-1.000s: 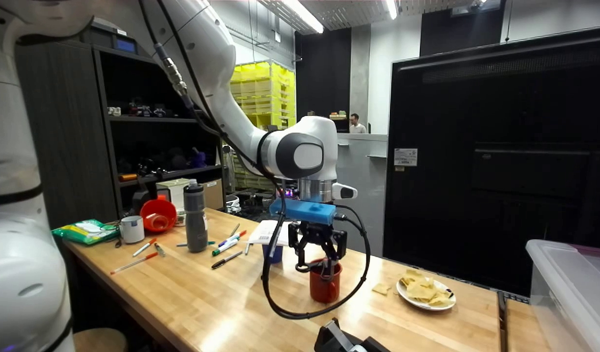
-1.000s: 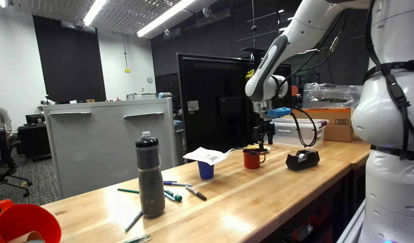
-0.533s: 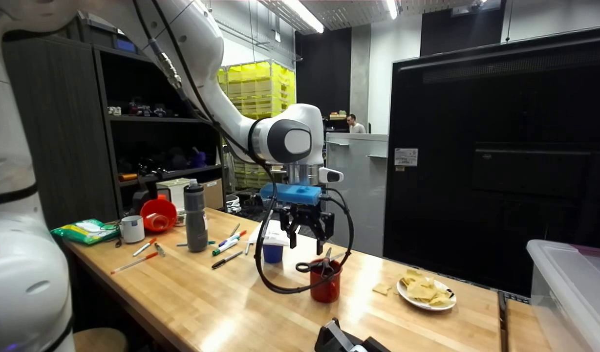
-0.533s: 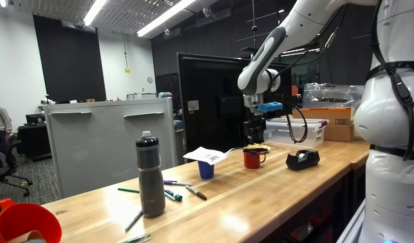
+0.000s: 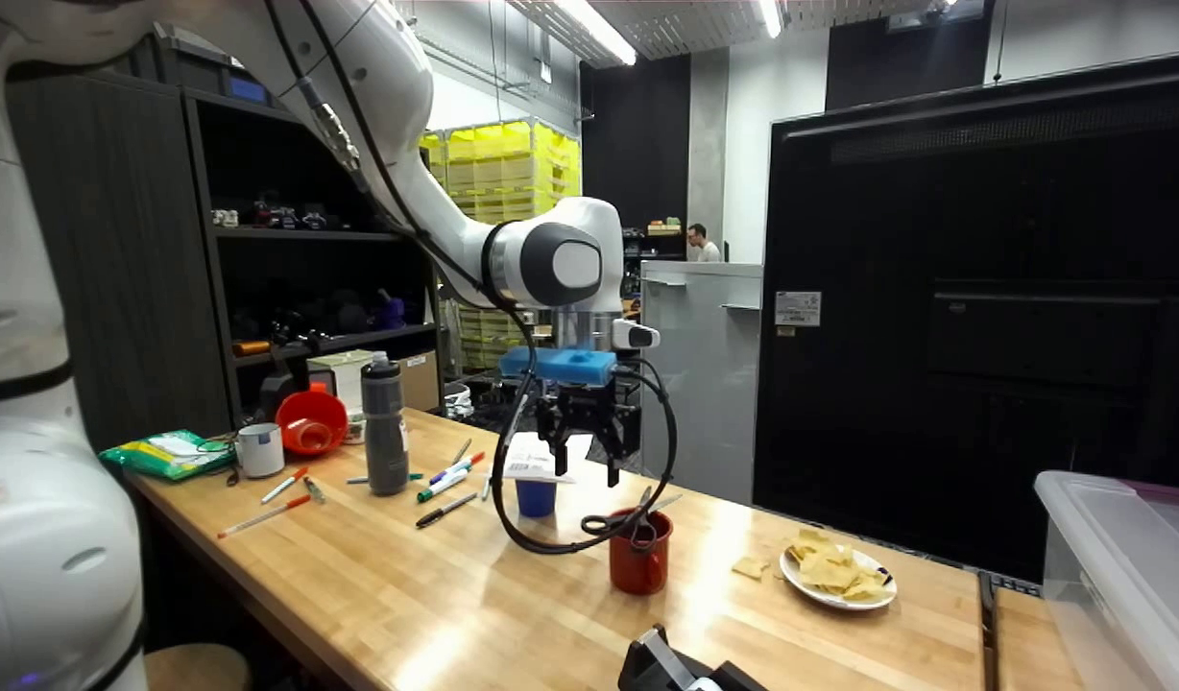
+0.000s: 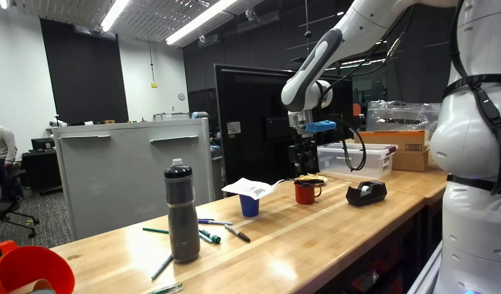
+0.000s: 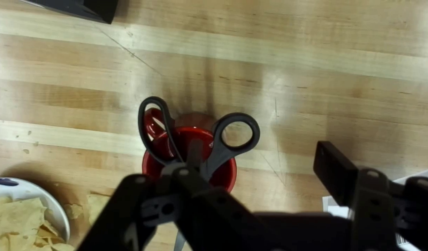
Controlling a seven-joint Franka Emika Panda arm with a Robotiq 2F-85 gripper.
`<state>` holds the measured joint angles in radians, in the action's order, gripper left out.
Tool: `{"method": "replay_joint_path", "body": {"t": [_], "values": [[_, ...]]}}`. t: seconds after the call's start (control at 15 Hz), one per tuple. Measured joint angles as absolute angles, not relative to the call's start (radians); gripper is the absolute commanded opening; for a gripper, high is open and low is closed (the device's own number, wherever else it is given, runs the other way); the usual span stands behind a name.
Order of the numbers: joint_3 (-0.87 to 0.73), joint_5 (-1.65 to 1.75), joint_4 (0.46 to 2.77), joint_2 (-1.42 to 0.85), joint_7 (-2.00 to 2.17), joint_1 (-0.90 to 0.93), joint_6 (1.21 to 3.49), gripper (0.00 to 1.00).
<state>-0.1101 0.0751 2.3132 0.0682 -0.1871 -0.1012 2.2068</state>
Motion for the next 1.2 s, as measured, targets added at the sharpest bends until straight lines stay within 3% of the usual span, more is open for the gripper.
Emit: {"method": "replay_joint_path", "body": {"t": [0.53, 0.73, 0.87, 0.93, 1.0, 1.07, 1.2], "values": [[-0.109, 0.074, 2.302, 0.062, -0.183, -0.100, 2.158, 0.82], [-0.109, 0.072, 2.296, 0.047, -0.180, -0.099, 2.143, 0.85], [-0.109, 0.067, 2.291, 0.034, -0.179, -0.099, 2.135, 0.97], [-0.109, 0.060, 2.290, 0.027, -0.179, -0.100, 2.134, 0.98], [-0.109, 0.052, 2.289, 0.022, -0.179, -0.100, 2.133, 0.91], [-0.109, 0.045, 2.288, 0.018, -0.179, -0.100, 2.132, 0.97], [-0.109, 0.038, 2.287, 0.017, -0.179, -0.100, 2.131, 0.98]]}}
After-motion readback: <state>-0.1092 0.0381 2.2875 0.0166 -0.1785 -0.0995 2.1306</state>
